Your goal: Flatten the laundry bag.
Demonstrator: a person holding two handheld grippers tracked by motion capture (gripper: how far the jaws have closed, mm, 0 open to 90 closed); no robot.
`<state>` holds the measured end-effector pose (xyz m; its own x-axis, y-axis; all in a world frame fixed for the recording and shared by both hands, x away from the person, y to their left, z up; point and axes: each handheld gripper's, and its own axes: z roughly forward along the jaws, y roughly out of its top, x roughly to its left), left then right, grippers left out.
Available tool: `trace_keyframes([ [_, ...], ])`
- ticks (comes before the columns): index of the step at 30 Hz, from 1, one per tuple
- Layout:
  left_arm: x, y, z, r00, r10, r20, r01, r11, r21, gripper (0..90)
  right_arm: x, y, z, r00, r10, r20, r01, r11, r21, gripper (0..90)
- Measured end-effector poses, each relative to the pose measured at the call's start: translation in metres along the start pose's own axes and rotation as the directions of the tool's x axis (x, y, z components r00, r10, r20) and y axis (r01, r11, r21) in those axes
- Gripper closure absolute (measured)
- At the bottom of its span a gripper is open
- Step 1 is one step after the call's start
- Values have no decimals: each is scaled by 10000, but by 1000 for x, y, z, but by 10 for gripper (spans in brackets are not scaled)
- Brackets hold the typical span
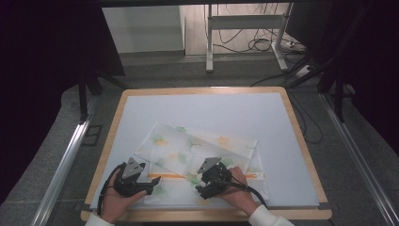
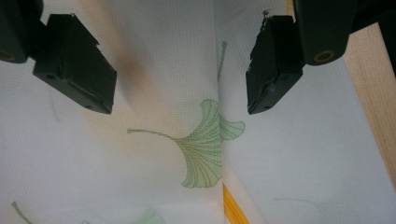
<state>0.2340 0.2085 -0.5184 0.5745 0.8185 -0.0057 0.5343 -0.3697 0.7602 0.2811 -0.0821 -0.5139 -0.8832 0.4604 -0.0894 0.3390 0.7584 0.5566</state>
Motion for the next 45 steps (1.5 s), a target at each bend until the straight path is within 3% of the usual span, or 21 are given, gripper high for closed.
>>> trace_keyframes([
  [6, 0, 0, 0, 10000, 30, -2, -30, 10000, 4, 227, 0, 0, 4, 9999, 29, 99, -32, 9995, 307, 322],
  [12, 0, 0, 1, 10000, 54, 6, -54, 10000, 62, 226, -4, -1, 2, 9997, 257, 59, -259, 9991, 328, 457],
  [26, -1, -1, 2, 9999, 135, 40, -135, 9998, 156, 223, -12, -2, -3, 9995, 221, 209, -225, 9996, 177, 804],
  [45, -1, -1, 2, 9999, 154, 46, -155, 9998, 139, 227, -18, 1, -16, 9993, 329, 161, -320, 9982, -502, 880],
])
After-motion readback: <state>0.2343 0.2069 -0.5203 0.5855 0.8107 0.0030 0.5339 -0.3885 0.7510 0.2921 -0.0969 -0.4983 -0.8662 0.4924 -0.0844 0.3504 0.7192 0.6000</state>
